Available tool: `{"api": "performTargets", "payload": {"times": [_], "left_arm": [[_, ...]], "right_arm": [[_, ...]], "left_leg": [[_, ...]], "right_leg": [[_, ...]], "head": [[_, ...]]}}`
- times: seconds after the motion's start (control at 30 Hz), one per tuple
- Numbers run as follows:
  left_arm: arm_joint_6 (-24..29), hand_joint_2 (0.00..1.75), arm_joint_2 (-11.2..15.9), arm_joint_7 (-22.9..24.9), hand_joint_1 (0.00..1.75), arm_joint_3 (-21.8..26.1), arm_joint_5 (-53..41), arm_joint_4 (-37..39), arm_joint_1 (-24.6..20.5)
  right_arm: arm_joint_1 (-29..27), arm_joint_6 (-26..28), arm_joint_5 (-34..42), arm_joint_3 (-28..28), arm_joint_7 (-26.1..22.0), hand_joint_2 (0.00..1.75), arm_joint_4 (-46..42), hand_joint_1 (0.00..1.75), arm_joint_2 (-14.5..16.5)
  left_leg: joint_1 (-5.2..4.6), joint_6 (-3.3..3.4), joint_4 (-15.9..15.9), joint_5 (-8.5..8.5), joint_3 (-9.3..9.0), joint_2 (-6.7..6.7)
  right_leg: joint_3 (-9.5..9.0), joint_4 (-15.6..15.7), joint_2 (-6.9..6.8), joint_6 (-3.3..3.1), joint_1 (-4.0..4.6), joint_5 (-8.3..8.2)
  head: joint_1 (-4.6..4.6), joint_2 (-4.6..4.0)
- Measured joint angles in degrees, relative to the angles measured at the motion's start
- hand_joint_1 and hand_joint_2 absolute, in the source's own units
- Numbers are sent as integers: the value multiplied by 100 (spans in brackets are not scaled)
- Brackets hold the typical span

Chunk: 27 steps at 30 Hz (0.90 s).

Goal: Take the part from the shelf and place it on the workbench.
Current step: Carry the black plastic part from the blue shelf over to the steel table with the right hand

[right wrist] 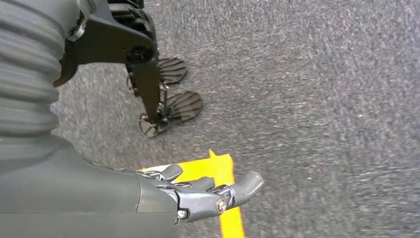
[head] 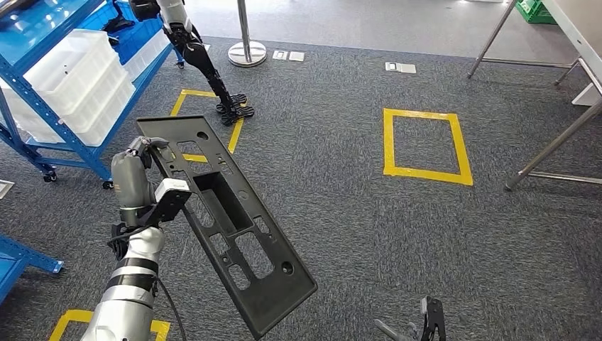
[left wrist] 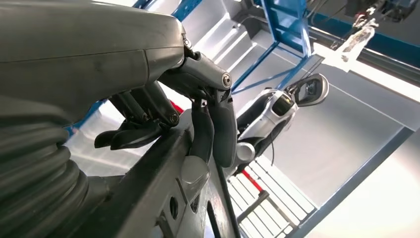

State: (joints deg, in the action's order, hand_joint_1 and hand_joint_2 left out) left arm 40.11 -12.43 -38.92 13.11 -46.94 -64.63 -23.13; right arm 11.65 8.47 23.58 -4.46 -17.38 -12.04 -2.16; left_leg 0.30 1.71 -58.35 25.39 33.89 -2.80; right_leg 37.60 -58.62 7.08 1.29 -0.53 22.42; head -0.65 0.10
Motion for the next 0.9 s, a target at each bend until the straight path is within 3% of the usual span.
{"api": "performTargets", "payload": {"times": [0.03,0.1,0.17,0.2,0.23,0.3,0.37,0.4,0.47,0.53,0.57,0.63,0.67,0.7,0.73,0.77,0.83,0.9], "left_arm": [[0,175,4,18,175,-37,92,7,-6],[0,175,22,61,175,-102,253,32,-8],[-19,175,48,121,175,-166,443,78,-5],[-35,175,62,151,175,-206,548,104,-5],[-54,175,75,175,175,-248,639,128,-5],[-75,175,99,195,175,-315,725,160,-7],[-87,175,122,201,175,-360,746,176,-14],[-92,175,132,202,175,-376,758,184,-17],[-96,175,153,221,175,-414,852,204,-24],[-116,175,199,259,175,-485,1068,228,-33],[-139,175,229,279,175,-524,1200,240,-38],[-205,175,299,315,175,-584,1466,278,-37],[-249,175,333,330,175,-610,1594,303,-33],[-295,175,366,341,175,-636,1714,328,-29],[-341,175,396,348,175,-666,1830,350,-28],[-383,175,419,349,175,-695,1932,364,-32],[-433,175,462,346,175,-748,2074,381,-54],[-451,175,485,344,175,-787,2122,395,-77]], "right_arm": [[-1,1,-9,11,-2,175,0,0,-1],[19,1,-25,30,-5,175,0,0,2],[26,1,-36,49,-6,175,0,0,2],[20,2,-41,59,-6,175,0,0,1],[14,3,-44,69,-6,175,0,0,-1],[14,9,-51,82,-6,175,0,0,-6],[29,12,-55,96,-7,175,-1,0,-7],[35,12,-57,104,-7,175,-2,0,-4],[32,13,-63,116,-8,175,-2,0,-4],[25,14,-81,121,-9,175,-2,0,-4],[29,14,-92,123,-10,175,-2,0,-4],[40,14,-108,133,-11,175,-2,0,-6],[40,14,-119,144,-12,175,-2,0,-8],[34,14,-129,155,-13,175,-2,0,-8],[26,14,-140,169,-13,175,-2,0,-7],[19,14,-152,185,-13,175,-2,0,-5],[22,14,-170,211,-13,175,-2,0,-2],[33,14,-179,229,-13,175,-3,0,-4]], "left_leg": [[10,21,42,-20,-27,65],[9,50,80,-30,-53,204],[0,55,80,-20,-49,358],[-1,50,79,-12,-48,432],[1,39,78,-2,-49,500],[-2,-1,73,28,-67,624],[-41,-65,65,72,-90,739],[-61,-96,65,93,-106,796],[-62,-153,75,131,-142,909],[-21,-206,-84,266,-95,768],[-1,-226,-333,411,10,613],[18,-245,-1130,774,386,343],[20,-249,-1487,889,580,290],[24,-249,-1674,900,705,270],[29,-245,-1635,796,725,259],[41,-239,-1378,597,636,234],[94,-251,-579,186,293,19],[118,-260,-119,46,75,-176]], "right_leg": [[89,-153,-170,7,10,75],[421,-783,-536,5,15,344],[787,-1459,-639,43,-21,560],[841,-1549,-656,88,-41,561],[767,-1397,-683,145,-59,478],[340,-586,-878,239,-73,201],[0,8,-1099,213,-42,25],[-52,99,-1134,166,-22,4],[-57,95,-988,74,-12,-9],[-78,111,-847,1,-47,-15],[-95,117,-783,-40,-70,-17],[-112,116,-641,-91,-74,-12],[-117,115,-559,-99,-69,-10],[-123,113,-472,-100,-65,-9],[-131,111,-386,-100,-63,-9],[-142,107,-303,-99,-66,-8],[-142,83,-147,-82,-57,-1],[-93,69,-21,-25,-55,-11]], "head": [[11,0],[29,0],[35,-1],[37,-1],[38,-1],[40,-1],[32,-1],[26,-1],[14,-1],[-3,-1],[-16,-1],[-37,-1],[-40,-1],[-41,0],[-42,0],[-42,-1],[-42,-1],[-34,-1]]}}
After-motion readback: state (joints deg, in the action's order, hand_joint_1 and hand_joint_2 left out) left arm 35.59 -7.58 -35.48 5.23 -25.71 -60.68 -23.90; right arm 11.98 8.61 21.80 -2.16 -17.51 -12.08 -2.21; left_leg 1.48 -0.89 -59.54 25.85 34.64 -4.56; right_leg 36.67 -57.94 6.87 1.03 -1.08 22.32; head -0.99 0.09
